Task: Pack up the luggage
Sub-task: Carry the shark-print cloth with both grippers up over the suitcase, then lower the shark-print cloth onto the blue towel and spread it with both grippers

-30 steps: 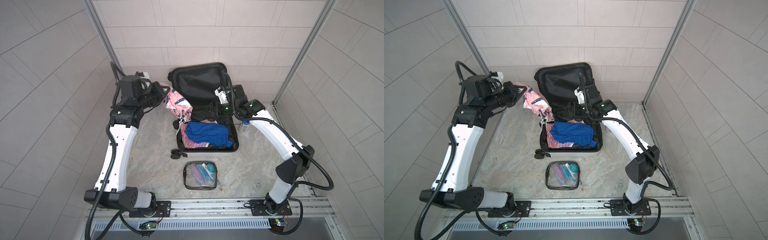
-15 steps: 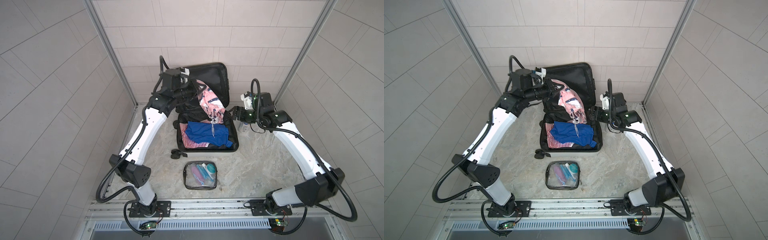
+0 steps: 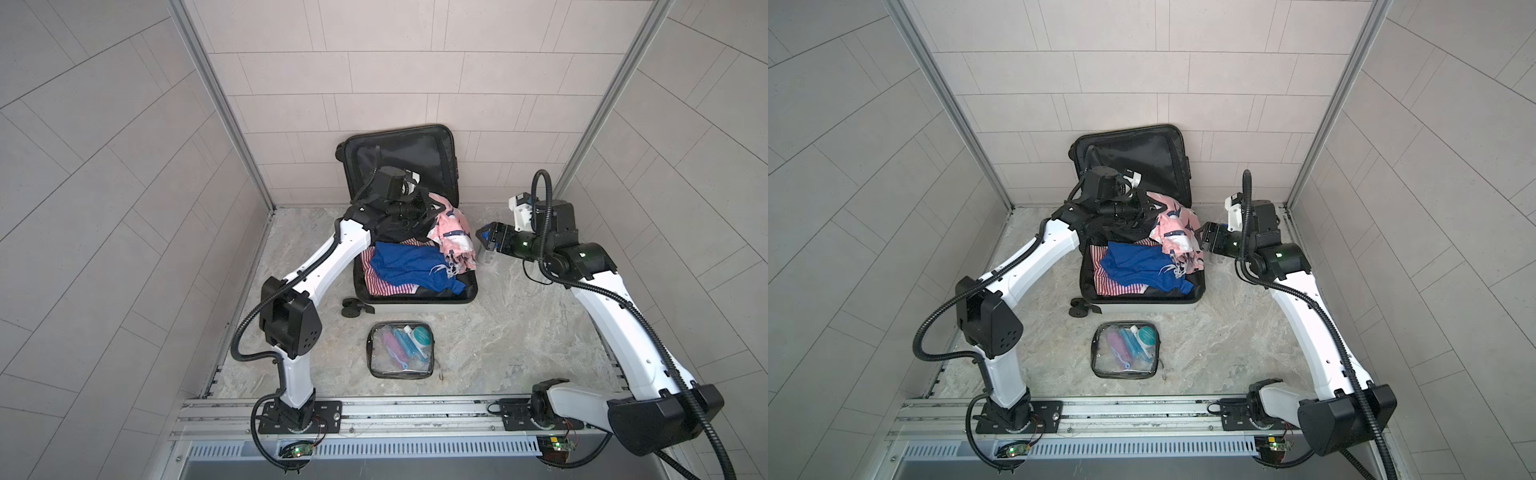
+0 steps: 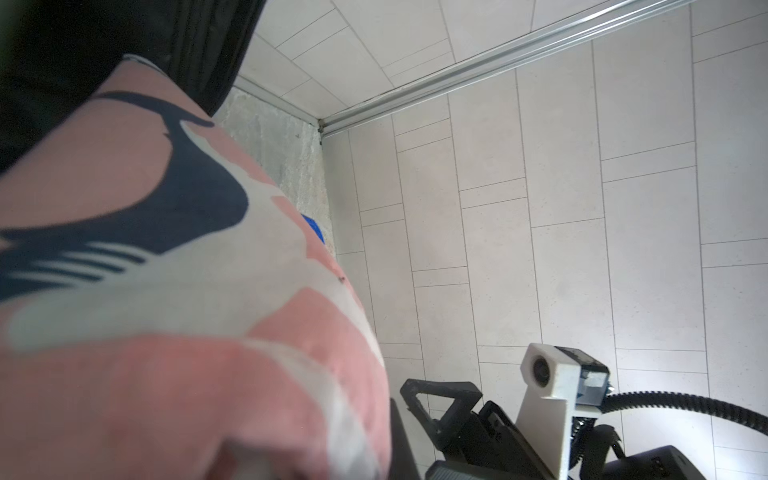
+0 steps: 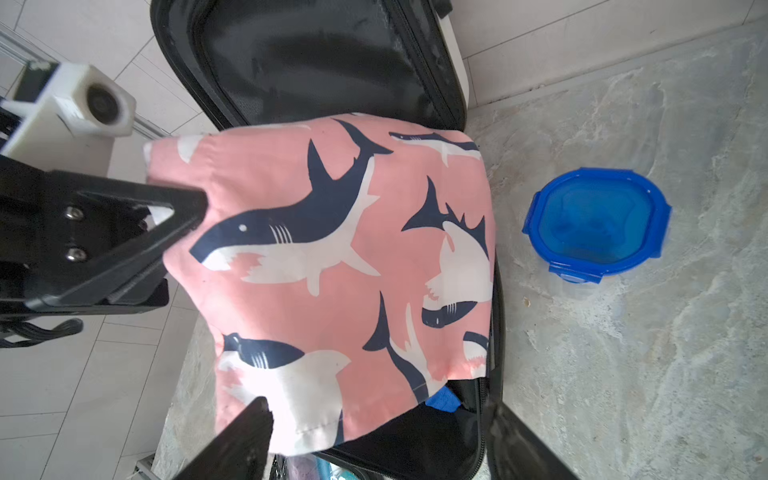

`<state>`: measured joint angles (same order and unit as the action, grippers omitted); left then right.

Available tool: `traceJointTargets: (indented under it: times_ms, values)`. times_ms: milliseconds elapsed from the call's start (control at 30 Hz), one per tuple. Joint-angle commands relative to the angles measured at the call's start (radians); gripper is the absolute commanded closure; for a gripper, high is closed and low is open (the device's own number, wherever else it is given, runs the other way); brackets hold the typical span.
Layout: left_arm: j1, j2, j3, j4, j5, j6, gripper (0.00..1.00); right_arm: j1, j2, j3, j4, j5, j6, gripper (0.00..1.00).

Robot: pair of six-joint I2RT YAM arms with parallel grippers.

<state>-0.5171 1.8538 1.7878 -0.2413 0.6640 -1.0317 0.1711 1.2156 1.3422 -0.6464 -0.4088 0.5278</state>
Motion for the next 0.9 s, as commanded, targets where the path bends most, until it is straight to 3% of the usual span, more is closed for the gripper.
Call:
traceJointTargets:
  times_ms: [0,300,633,867]
  values:
    - [0.035,-0.070,-0.113,0.102,0.036,0.000,1.00,-0.003,-0.009,-0.009,0.013,0.002,0.000,0.19]
    - [0.150,-0.137,-0.340,0.024,0.060,0.124,1.00,0.006,0.012,-0.040,0.043,-0.022,0.024,0.19]
    - [0.228,-0.113,-0.261,-0.299,0.004,0.379,1.00,0.118,0.108,-0.037,0.063,0.095,0.016,0.19]
    - [0.280,-0.059,-0.215,-0.438,-0.054,0.505,1.00,0.161,0.295,0.053,0.053,0.217,0.009,0.19]
